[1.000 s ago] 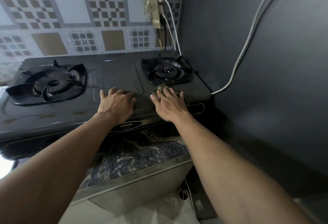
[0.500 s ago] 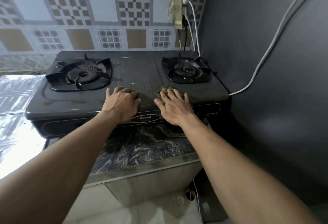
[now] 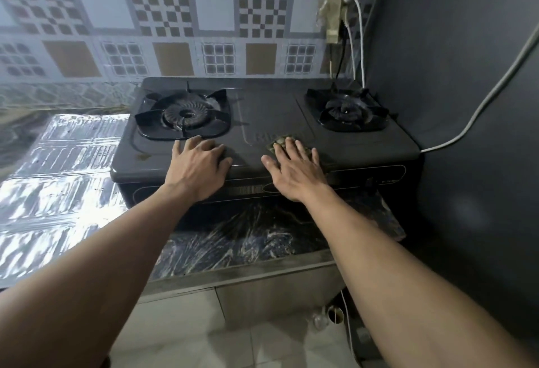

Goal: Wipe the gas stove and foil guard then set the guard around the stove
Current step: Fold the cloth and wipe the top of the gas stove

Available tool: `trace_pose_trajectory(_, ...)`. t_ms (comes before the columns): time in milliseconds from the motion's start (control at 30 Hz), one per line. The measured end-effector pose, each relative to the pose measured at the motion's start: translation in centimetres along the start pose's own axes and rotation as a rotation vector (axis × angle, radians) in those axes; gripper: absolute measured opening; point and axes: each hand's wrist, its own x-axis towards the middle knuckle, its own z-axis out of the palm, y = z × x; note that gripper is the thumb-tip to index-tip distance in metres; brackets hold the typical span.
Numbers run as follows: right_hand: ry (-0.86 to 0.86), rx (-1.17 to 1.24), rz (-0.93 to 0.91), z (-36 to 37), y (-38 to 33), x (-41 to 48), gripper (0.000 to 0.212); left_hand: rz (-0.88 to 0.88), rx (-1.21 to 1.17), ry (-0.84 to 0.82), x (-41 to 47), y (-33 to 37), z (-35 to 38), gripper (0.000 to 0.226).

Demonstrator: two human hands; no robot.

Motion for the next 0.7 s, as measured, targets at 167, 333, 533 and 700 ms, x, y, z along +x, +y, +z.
trace_pose_trajectory(167, 0.001, 0.012, -0.032, 0.9, -4.6, 0.2, 0.075, -0.024, -0.002, 0.000, -0.5, -2.0, -0.2, 0.047)
trace_pose_trajectory(333, -0.012, 0.039, -0.042, 1.2, -7.4, 0.3, 0.073, -0.029, 0.006, 0.008, -0.9, -3.4, -0.7, 0.048)
trace_pose_trajectory(533, -0.017, 0.064, -0.052, 1.3, -9.8, 0.6, 0.068, -0.040, 0.007, -0.064, -2.0, -6.4, -0.9, 0.054)
trace_pose_trajectory(700, 0.014, 0.025, -0.082, 0.8, -10.8, 1.1, 0.063, -0.053, -0.019, -0.070, -3.0, -9.0, -1.6, 0.060)
